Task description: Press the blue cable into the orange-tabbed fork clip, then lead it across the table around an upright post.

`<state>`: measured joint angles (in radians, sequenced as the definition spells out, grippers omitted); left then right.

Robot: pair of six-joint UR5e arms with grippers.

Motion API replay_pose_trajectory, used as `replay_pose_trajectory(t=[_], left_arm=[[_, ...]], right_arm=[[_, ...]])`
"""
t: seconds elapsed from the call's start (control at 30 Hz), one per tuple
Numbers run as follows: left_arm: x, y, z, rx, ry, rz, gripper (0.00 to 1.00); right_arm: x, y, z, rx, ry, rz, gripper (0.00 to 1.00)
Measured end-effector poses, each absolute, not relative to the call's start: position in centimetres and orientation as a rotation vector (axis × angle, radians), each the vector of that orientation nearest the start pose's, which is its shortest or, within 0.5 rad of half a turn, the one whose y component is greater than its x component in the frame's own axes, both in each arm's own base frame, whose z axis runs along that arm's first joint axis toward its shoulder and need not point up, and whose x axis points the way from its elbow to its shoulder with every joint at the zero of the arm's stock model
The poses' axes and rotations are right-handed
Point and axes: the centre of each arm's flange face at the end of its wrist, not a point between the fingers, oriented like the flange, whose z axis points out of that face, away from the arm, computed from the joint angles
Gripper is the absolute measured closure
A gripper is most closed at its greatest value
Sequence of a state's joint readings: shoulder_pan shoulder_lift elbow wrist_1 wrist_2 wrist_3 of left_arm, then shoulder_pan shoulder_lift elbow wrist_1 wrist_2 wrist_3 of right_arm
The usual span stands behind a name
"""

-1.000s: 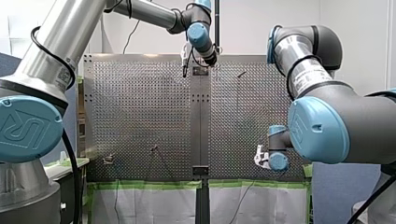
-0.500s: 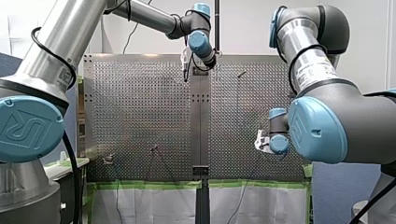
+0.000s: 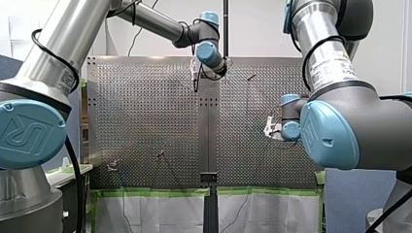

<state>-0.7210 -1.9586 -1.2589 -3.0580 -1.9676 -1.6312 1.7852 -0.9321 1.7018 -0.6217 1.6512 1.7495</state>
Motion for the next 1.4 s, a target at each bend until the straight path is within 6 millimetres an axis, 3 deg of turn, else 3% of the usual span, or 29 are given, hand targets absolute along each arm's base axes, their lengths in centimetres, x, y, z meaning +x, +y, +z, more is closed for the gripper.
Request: replay_pose_trajectory(t=[0.33,0.6,0.8,0.97,1.4], left_arm=[[41.2,-51.1,41.6,0.235,1.530,-0.401,0.00],[41.4,-51.0,40.7,0.212,1.518,-0.423,0.00],[41.8,-52.2,37.7,0.228,1.533,-0.443,0.00],[42.3,-52.7,35.3,0.233,1.548,-0.442,0.00],[42.2,-52.7,33.9,0.219,1.558,-0.468,0.00]], right_arm=[[25.0,-58.2,17.7,1.273,-1.329,1.396,1.00],[24.6,-58.3,22.8,1.205,-1.272,1.447,1.00],[24.4,-58.0,25.7,1.172,-1.236,1.478,1.00],[24.1,-58.0,26.3,1.165,-1.229,1.483,1.00],[23.4,-58.0,26.0,1.180,-1.251,1.457,1.00]])
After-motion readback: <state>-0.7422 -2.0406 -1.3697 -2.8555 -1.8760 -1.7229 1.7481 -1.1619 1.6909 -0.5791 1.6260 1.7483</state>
